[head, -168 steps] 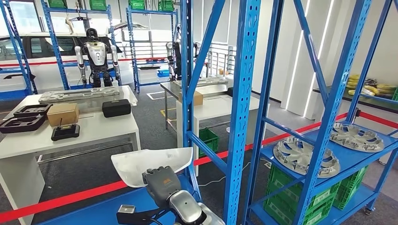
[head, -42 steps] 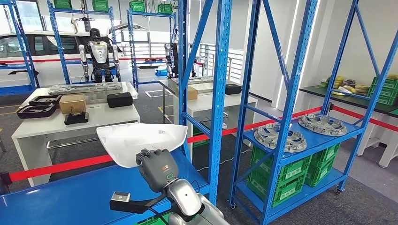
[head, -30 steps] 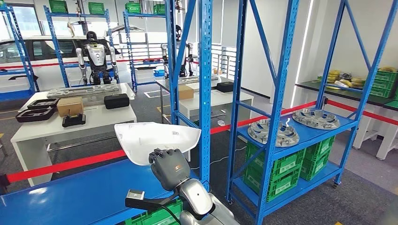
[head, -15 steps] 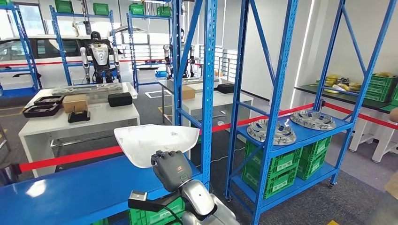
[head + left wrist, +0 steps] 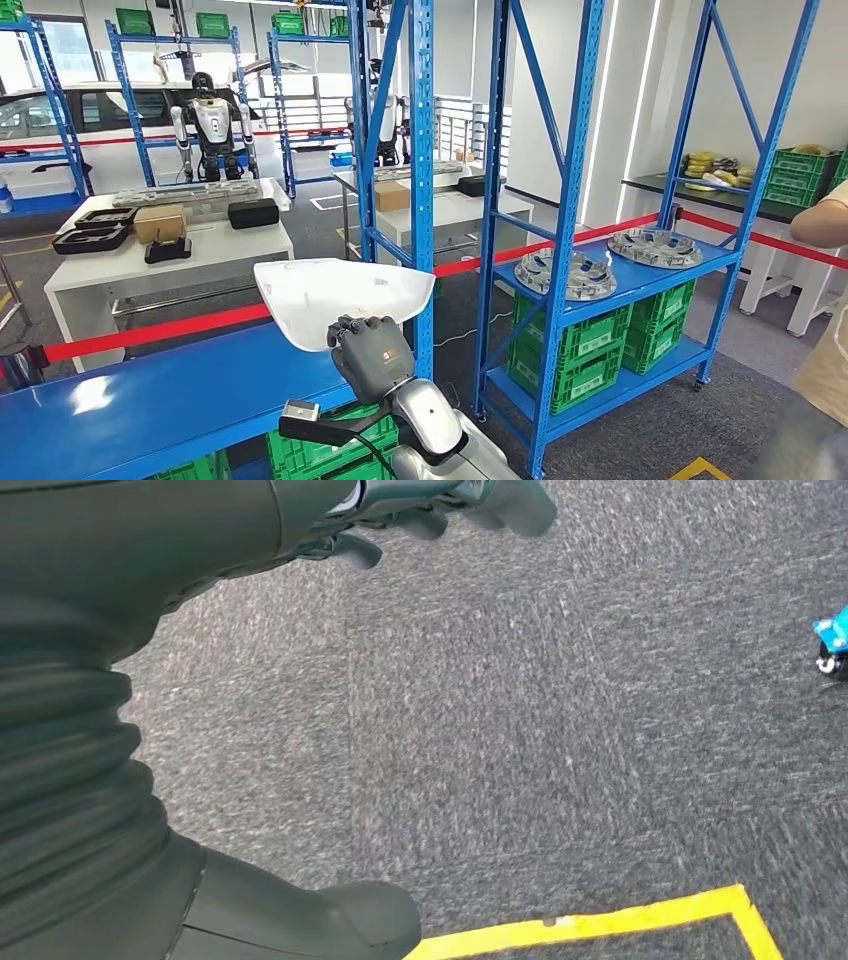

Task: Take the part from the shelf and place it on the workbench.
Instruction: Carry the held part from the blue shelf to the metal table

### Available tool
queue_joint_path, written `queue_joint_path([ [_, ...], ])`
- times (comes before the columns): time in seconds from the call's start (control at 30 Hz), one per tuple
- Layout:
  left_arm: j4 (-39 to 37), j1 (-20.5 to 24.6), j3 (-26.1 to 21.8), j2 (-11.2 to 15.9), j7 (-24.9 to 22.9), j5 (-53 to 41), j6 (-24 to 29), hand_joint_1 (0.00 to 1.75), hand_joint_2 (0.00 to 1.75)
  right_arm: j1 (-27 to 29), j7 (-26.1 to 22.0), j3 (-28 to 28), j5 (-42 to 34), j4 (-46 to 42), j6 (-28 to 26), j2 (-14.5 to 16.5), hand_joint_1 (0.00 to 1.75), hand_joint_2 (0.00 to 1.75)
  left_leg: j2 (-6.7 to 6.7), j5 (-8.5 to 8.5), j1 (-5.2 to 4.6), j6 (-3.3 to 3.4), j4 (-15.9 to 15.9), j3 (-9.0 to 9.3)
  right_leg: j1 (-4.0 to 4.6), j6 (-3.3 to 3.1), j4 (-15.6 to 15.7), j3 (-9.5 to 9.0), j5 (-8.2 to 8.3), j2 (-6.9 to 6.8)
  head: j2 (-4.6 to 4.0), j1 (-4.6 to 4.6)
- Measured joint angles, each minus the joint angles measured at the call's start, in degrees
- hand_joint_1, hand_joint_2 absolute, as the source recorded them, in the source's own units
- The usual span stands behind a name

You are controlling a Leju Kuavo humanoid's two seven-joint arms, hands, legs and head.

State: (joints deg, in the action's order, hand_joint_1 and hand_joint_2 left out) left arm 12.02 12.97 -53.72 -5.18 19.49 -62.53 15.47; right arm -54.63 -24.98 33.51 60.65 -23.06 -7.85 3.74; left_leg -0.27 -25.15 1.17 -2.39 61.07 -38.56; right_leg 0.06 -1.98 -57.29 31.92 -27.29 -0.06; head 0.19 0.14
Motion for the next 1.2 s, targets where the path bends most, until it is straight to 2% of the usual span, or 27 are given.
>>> queue_joint_path([
  [0.07,-0.02,-0.01,0.0,0.22,-0.09,0.5,-0.02,0.0,1.75,-0.67,0.3,0.0,0.0,0.04,0.58,0.42,1.59,1.75,0.03,-4.91,0.03,-0.32,6.97,-2.37,0.0,-0.52,0.03,1.04,0.9,-0.05,0.01,-0.2],
  [0.1,-0.02,-0.01,0.0,0.34,-0.13,0.77,-0.02,0.0,1.75,-1.02,0.45,0.0,0.0,0.09,0.93,0.69,1.59,1.75,0.03,-6.76,0.03,-0.48,10.66,-3.43,0.06,-0.55,-0.08,1.65,1.29,-0.04,0.01,-0.24],
  [0.13,-0.02,-0.02,-0.01,0.45,-0.14,1.04,-0.01,0.0,1.75,-1.3,0.56,0.0,0.0,0.16,1.19,0.99,1.59,1.75,0.03,-7.58,0.02,-0.58,13.05,-3.82,0.11,-0.54,-0.21,2.24,1.65,-0.03,0.01,-0.28],
  [0.17,-0.02,-0.03,-0.02,0.5,-0.12,1.27,0.01,0.0,1.75,-1.55,0.61,0.0,0.0,0.25,1.33,1.26,1.59,1.75,0.04,-7.27,0.02,-0.6,13.32,-3.14,0.14,-0.47,-0.37,2.8,1.98,-0.04,0.01,-0.3],
  [0.2,-0.02,-0.04,-0.03,0.52,-0.04,1.51,0.03,0.0,1.75,-1.78,0.67,0.0,0.0,0.33,1.37,1.49,1.59,1.75,0.06,-6.16,0.02,-0.57,11.36,-1.35,0.15,-0.34,-0.55,3.3,2.27,-0.07,0.01,-0.32],
  [0.27,-0.02,-0.04,-0.07,0.57,0.24,1.79,0.07,0.0,1.75,-2.23,0.76,-0.01,-0.03,0.43,0.95,1.8,1.59,1.75,0.13,-4.22,-0.04,-0.33,3.46,4.25,0.19,0.06,-1.03,4.17,2.73,-0.16,0.01,-0.36],
  [0.3,-0.02,-0.08,-0.08,0.6,0.4,1.85,0.07,0.0,1.75,-2.37,0.79,-0.02,-0.09,0.46,0.59,1.86,1.59,1.75,0.09,-3.77,-0.18,-0.07,0.43,6.22,0.24,0.34,-1.23,4.49,2.94,-0.23,0.01,-0.32],
  [0.33,-0.02,-0.17,-0.09,0.63,0.49,1.85,0.07,0.0,1.75,-2.46,0.75,-0.04,-0.16,0.47,0.13,1.87,1.59,1.75,0.05,-3.79,-0.32,0.23,-1.47,7.33,0.29,0.65,-1.42,4.74,3.18,-0.28,0.01,-0.31],
  [0.43,-0.03,-0.52,-0.1,0.64,0.42,1.58,0.07,0.0,1.75,-2.35,0.52,-0.14,-0.45,0.5,-1.13,1.55,1.59,1.75,-0.01,-3.29,-0.41,1.47,-2.1,6.88,0.35,1.59,-1.54,5.22,3.91,-0.28,0.01,-0.19],
  [0.47,-0.04,-0.57,-0.1,0.62,0.35,1.44,0.07,0.0,1.75,-2.3,0.45,-0.19,-0.5,0.51,-1.45,1.32,1.59,1.75,0.05,-2.89,-0.3,1.98,-2.19,6.57,0.31,1.9,-2.09,5.58,3.34,-0.19,0.01,-0.1],
  [0.5,-0.04,-0.6,-0.11,0.6,0.28,1.31,0.07,0.0,1.75,-2.26,0.4,-0.23,-0.51,0.51,-1.76,1.09,1.59,1.75,0.13,-2.44,-0.15,2.44,-2.34,6.21,0.26,2.21,-3.63,6.27,1.92,-0.09,0.01,-0.04],
  [0.53,-0.04,-0.6,-0.11,0.58,0.22,1.22,0.07,0.0,1.75,-2.16,0.36,-0.26,-0.51,0.51,-2.02,0.87,1.59,1.75,0.23,-1.96,-0.09,2.78,-2.41,5.72,0.11,2.52,-6.43,7.37,-0.32,0.01,0.01,0.01],
  [0.6,-0.02,-0.6,-0.11,0.63,0.14,1.15,0.08,0.0,1.75,-1.67,0.32,-0.27,-0.52,0.51,-2.39,0.58,1.59,1.75,0.28,-1.02,-0.09,3.07,-2.38,4.44,-0.08,3.03,-14.03,10.01,-4.95,0.06,0.01,0.11],
  [0.63,-0.03,-0.6,-0.13,0.65,0.16,1.13,0.09,0.0,1.75,-1.29,0.33,-0.28,-0.53,0.51,-2.55,0.47,1.59,1.75,0.29,-0.56,-0.09,3.07,-2.35,3.78,-0.17,3.16,-16.88,10.72,-6.06,0.05,0.01,0.13],
  [0.67,-0.03,-0.6,-0.14,0.67,0.22,1.08,0.1,0.0,1.75,-0.91,0.39,-0.28,-0.53,0.51,-2.7,0.41,1.59,1.75,0.28,-0.15,-0.09,3.03,-2.32,3.15,-0.23,3.17,-17.85,10.48,-5.97,0.05,0.01,0.15],
  [0.7,-0.03,-0.6,-0.15,0.69,0.32,0.98,0.1,0.0,1.75,-0.61,0.49,-0.29,-0.52,0.51,-2.9,0.37,1.59,1.75,0.27,0.23,-0.1,2.94,-2.28,2.59,-0.26,3.06,-16.61,9.11,-4.87,0.05,0.01,0.17],
  [0.73,-0.03,-0.59,-0.15,0.7,0.42,0.83,0.1,0.0,1.75,-0.44,0.64,-0.31,-0.52,0.51,-3.11,0.34,1.59,1.75,0.25,0.6,-0.11,2.81,-2.25,2.12,-0.23,2.81,-13.4,6.68,-3.39,0.05,0.0,0.18],
  [0.8,-0.02,-0.53,-0.15,0.66,0.53,0.51,0.11,0.0,1.75,-0.35,0.97,-0.38,-0.52,0.49,-3.48,0.3,1.59,1.75,0.27,1.3,-0.13,2.37,-2.2,1.48,0.1,2.07,-5.23,1.14,-1.97,0.02,0.0,0.15],
  [0.83,-0.02,-0.48,-0.15,0.65,0.48,0.34,0.15,0.0,1.75,-0.33,1.14,-0.42,-0.51,0.48,-3.61,0.3,1.59,1.75,0.28,1.62,-0.13,2.04,-2.21,1.33,0.33,1.73,-2.41,-0.57,-1.96,0.01,0.0,0.17],
  [0.87,-0.02,-0.41,-0.14,0.65,0.42,0.2,0.22,0.0,1.75,-0.3,1.3,-0.45,-0.5,0.47,-3.7,0.29,1.59,1.75,0.31,1.86,-0.13,1.72,-2.22,1.23,0.49,1.53,-0.9,-1.33,-2.19,0.01,0.0,0.14],
  [1.0,0.01,-0.26,-0.09,0.71,0.36,-0.48,1.17,0.0,1.75,-0.19,1.66,-0.67,-0.23,0.46,-3.68,0.15,1.59,1.75,0.42,2.22,-0.2,2.17,-2.8,1.16,0.56,1.66,-0.28,-0.95,-1.57,0.07,-0.01,-0.01],
  [1.1,0.01,-0.17,-0.07,0.76,0.5,-0.73,1.38,0.0,1.75,-0.13,1.66,-0.77,-0.03,0.46,-3.32,0.08,1.59,1.75,0.47,3.34,-0.15,1.34,-3.49,1.12,0.63,1.1,-0.32,-0.46,-1.01,0.13,0.0,-0.14],
  [1.2,0.01,-0.13,-0.07,0.78,0.67,-0.81,1.36,0.0,1.75,0.02,1.63,-0.79,0.03,0.46,-3.19,0.0,1.59,1.75,0.44,3.9,-0.14,0.97,-3.84,1.08,0.65,0.89,-0.38,-0.21,-0.77,0.13,0.01,-0.16],
])
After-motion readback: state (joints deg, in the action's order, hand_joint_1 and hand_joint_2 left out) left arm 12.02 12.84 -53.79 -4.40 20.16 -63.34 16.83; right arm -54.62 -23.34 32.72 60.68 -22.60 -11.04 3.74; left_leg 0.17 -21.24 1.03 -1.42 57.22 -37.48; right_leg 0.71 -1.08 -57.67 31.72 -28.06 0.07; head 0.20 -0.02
